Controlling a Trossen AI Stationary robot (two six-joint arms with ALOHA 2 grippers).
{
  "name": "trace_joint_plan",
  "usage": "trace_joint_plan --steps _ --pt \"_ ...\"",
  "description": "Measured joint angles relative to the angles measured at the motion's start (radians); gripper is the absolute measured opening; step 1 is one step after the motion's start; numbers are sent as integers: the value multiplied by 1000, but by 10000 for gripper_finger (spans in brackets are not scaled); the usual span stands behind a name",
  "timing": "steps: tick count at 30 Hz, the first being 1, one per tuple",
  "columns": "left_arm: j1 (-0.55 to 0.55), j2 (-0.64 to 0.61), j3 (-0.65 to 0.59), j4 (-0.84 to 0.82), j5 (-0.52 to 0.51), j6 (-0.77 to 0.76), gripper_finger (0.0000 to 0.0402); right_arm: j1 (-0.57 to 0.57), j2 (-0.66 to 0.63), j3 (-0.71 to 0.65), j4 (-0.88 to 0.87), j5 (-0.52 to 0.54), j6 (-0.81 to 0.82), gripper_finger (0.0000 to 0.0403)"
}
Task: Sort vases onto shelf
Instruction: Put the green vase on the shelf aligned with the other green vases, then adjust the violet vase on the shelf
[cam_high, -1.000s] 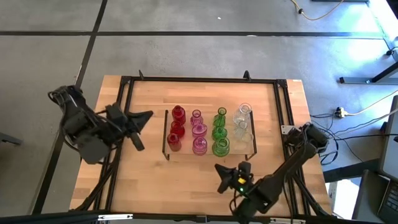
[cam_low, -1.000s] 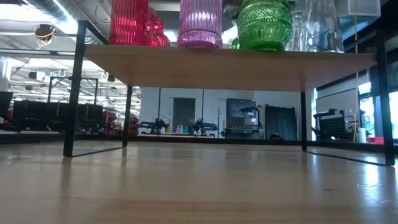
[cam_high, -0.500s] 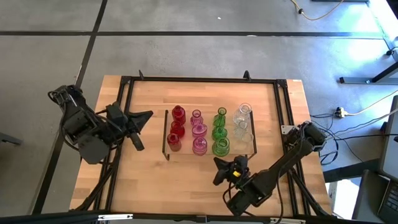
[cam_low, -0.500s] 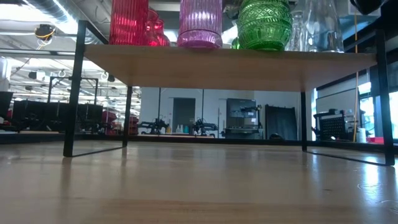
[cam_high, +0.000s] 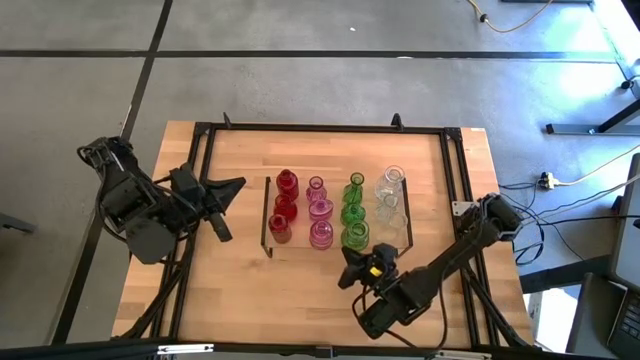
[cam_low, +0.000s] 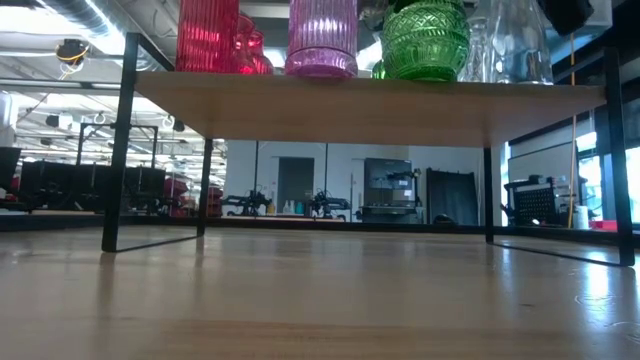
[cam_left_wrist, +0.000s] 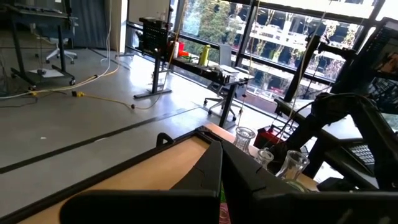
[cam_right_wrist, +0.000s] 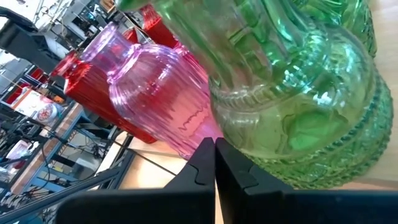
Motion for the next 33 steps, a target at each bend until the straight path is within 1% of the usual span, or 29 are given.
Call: trace_joint_plan --steps 13,17,21,24,33 --pt "0 0 0 0 2 0 0 -22 0 0 -3 -2 -2 0" --pt "0 0 0 0 6 0 0 -18 0 0 51 -1 -15 0" --pt "-10 0 0 0 4 0 0 2 0 0 167 -12 -107 0" --pt "-16 0 0 0 -5 -1 0 2 0 1 258 -57 -212 0" --pt "-15 0 0 0 -12 -4 0 -91 -1 1 472 -90 -479 0"
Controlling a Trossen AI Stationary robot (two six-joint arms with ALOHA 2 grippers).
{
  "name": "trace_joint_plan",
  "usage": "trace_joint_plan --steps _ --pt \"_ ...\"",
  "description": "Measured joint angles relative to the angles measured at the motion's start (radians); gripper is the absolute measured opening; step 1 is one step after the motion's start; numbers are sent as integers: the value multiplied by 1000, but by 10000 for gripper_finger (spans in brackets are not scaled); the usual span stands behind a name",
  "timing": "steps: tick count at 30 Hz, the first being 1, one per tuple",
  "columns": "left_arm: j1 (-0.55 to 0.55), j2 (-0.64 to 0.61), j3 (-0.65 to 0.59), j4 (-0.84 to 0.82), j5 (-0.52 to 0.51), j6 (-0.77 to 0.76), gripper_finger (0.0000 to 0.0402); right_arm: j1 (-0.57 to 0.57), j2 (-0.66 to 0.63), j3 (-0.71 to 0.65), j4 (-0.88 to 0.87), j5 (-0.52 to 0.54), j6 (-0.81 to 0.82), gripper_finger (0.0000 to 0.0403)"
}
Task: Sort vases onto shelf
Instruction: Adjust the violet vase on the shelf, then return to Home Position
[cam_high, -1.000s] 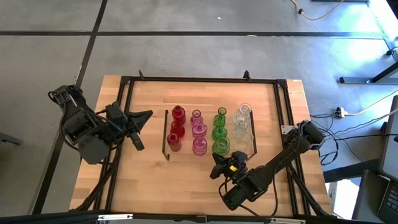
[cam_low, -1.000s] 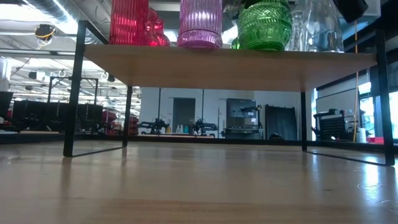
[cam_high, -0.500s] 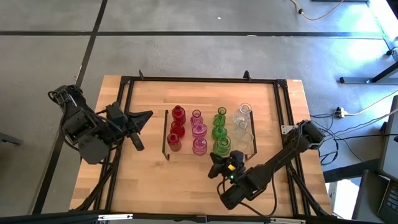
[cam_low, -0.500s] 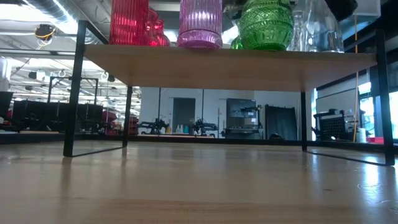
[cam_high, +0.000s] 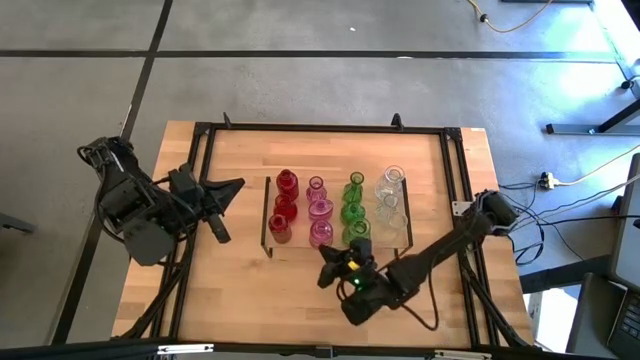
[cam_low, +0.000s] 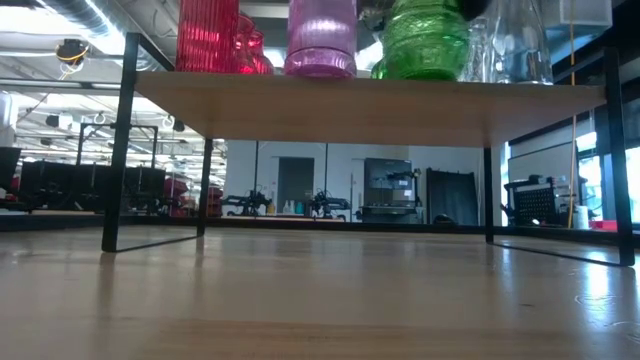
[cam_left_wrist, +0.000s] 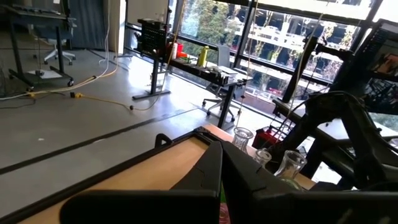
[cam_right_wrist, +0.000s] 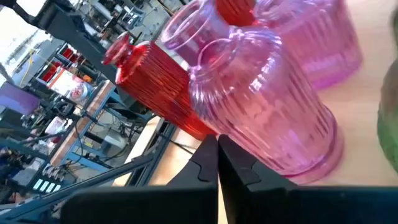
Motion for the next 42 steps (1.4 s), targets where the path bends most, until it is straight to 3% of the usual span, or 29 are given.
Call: trace_joint_plan --steps 13,19,24,29,33,36,38,42 --pt "-33 0 0 0 -3 -4 0 14 -3 0 41 -41 -30 0" --pt "-39 0 0 0 -3 -4 0 65 -17 36 -5 29 -31 0" --pt "-51 -5 0 0 14 3 0 124 -29 228 -277 94 -110 0" --pt "-116 -77 0 -8 45 58 0 183 -34 531 -799 161 -89 0" --pt "-163 -159 0 -92 144 103 0 217 -50 653 -1138 219 12 0" --pt "-189 -207 0 -171 159 108 0 220 -130 587 -1113 263 -78 0" --pt "-206 -235 0 -219 149 102 0 214 -192 516 -1128 248 -40 0" --pt "-230 -288 -33 -241 142 107 0 244 -349 278 -1126 377 79 0"
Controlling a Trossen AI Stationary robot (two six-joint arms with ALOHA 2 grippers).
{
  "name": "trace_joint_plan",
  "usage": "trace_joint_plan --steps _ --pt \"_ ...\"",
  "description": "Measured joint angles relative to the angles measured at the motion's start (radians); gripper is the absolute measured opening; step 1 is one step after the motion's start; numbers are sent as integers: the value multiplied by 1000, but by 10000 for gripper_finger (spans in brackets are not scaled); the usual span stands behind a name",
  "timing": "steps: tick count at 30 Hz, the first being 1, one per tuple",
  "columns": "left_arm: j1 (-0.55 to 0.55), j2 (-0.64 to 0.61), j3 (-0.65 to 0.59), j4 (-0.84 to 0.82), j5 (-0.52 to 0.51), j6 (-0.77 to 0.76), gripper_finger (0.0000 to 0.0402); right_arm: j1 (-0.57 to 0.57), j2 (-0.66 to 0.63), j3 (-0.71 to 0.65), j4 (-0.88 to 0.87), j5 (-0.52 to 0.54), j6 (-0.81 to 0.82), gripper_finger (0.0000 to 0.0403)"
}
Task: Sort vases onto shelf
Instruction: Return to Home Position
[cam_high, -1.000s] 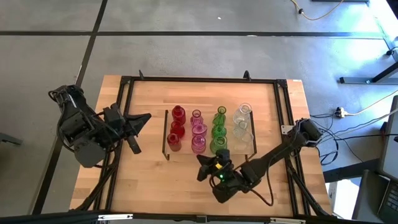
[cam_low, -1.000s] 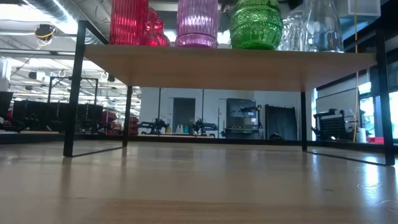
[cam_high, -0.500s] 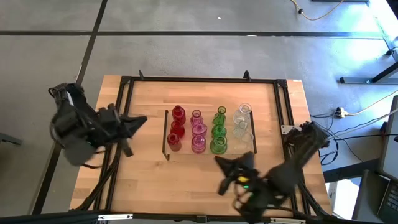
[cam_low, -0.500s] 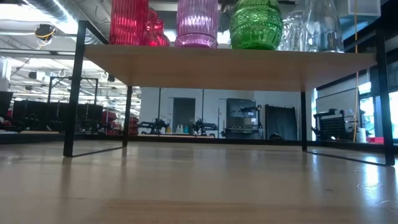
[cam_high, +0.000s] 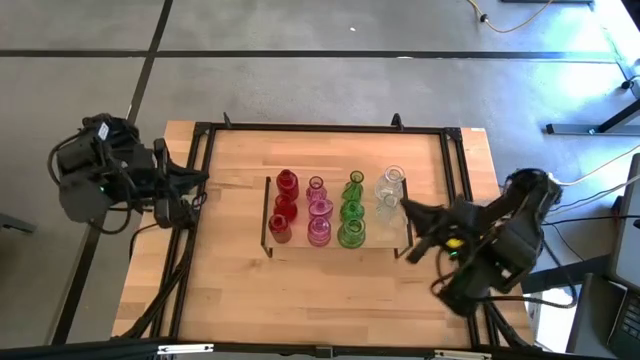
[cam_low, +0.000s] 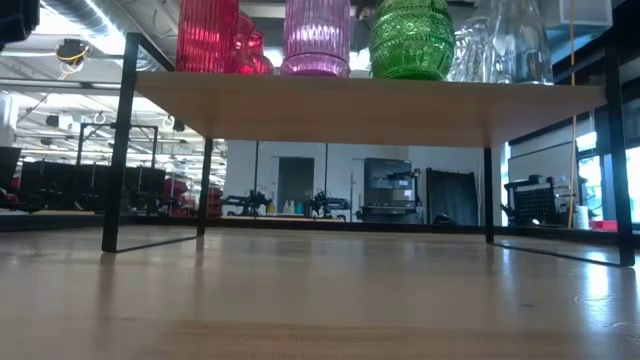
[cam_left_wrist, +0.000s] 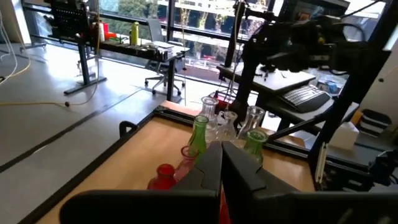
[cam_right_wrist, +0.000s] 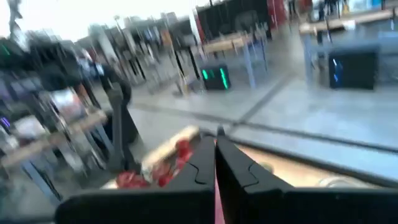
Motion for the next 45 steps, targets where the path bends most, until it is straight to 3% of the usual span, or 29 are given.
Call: trace_joint_plan --steps 2,6,11,19,27,31,37,40,45 --pt "-8 -34 -48 0 -2 -5 0 20 -93 -143 -2 65 98 0" --pt "-22 -127 -185 30 5 -59 0 81 -298 -405 -2 79 240 0" --pt "-35 -279 -344 124 5 -79 0 99 -478 -557 -2 80 225 0" --pt "-36 -558 -537 165 -77 -64 0 96 -739 -619 -2 73 17 0" --pt "-44 -886 -838 168 -155 -202 0 97 -857 -626 0 64 -186 0" --pt "-74 -934 -991 150 -249 -376 0 97 -906 -626 -1 65 -223 0" --pt "-144 -927 -1223 240 -84 -624 0 96 -960 -626 -1 67 -245 0" --pt "-156 -938 -1273 219 -15 -716 0 96 -967 -627 -1 71 -245 0" --pt "-167 -939 -1274 267 36 -647 0 96 -967 -627 -1 73 -244 0"
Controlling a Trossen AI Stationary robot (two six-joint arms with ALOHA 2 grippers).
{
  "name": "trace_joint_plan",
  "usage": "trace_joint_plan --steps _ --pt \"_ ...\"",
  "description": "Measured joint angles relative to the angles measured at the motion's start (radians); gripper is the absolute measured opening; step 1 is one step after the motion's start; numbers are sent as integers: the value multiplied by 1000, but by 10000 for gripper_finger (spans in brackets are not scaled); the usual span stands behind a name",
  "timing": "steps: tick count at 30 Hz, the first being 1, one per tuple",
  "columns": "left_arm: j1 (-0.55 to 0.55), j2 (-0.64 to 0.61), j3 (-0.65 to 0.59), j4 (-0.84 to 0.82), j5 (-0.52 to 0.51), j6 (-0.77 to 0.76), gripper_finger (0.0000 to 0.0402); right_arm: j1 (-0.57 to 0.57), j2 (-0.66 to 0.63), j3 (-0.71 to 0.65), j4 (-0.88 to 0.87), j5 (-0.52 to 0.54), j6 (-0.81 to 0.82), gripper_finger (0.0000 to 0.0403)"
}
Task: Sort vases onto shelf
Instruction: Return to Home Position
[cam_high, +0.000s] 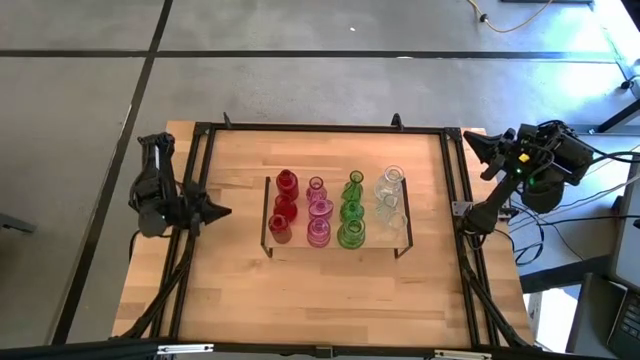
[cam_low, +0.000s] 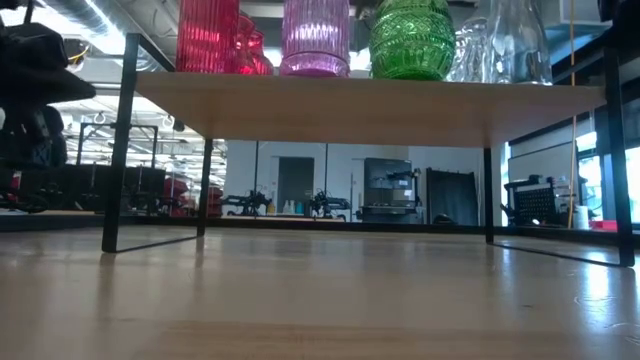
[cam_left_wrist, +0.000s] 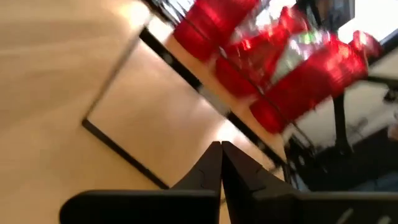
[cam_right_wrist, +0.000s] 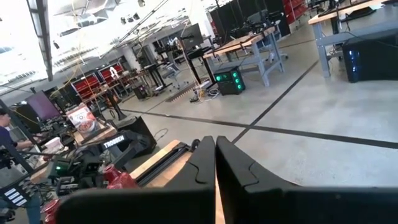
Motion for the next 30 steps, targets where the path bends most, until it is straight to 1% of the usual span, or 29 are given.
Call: trace_joint_plan --steps 2,4,6,7,9,10,13,15,16,18,19,21,22,23,25,30 --pt "0 0 0 39 64 44 0 0 0 0 0 0 12 0" --pt "1 0 -20 131 103 107 0 0 0 0 1 -1 51 0" --pt "1 0 -60 246 141 225 0 0 0 0 2 -1 77 0" --pt "2 0 -77 296 181 286 0 0 0 0 7 -1 83 0" --pt "13 9 -80 316 268 418 0 0 0 0 23 -1 87 0" --pt "25 22 -81 316 283 466 0 0 0 0 34 -1 87 0" --pt "73 27 -81 316 252 585 0 -1 1 0 52 -2 86 0" --pt "115 27 -82 327 227 627 0 -1 5 0 51 -2 86 0" --pt "141 25 -84 357 212 648 0 -1 8 -4 53 -2 86 0" --pt "205 26 -87 486 201 742 0 -1 13 -21 59 -1 88 0" --pt "242 25 -94 562 225 812 0 -1 15 -33 70 -1 92 0" --pt "325 26 -115 655 359 900 0 -1 16 -61 88 -2 110 0" --pt "370 26 -129 674 429 908 0 -1 16 -74 97 -2 118 0" --pt "410 27 -143 679 475 908 0 -1 14 -86 106 -3 124 0" --pt "485 29 -165 673 529 908 0 -2 14 -102 108 -5 151 0" --pt "669 39 -166 672 560 986 0 -2 16 -111 122 -13 229 0"
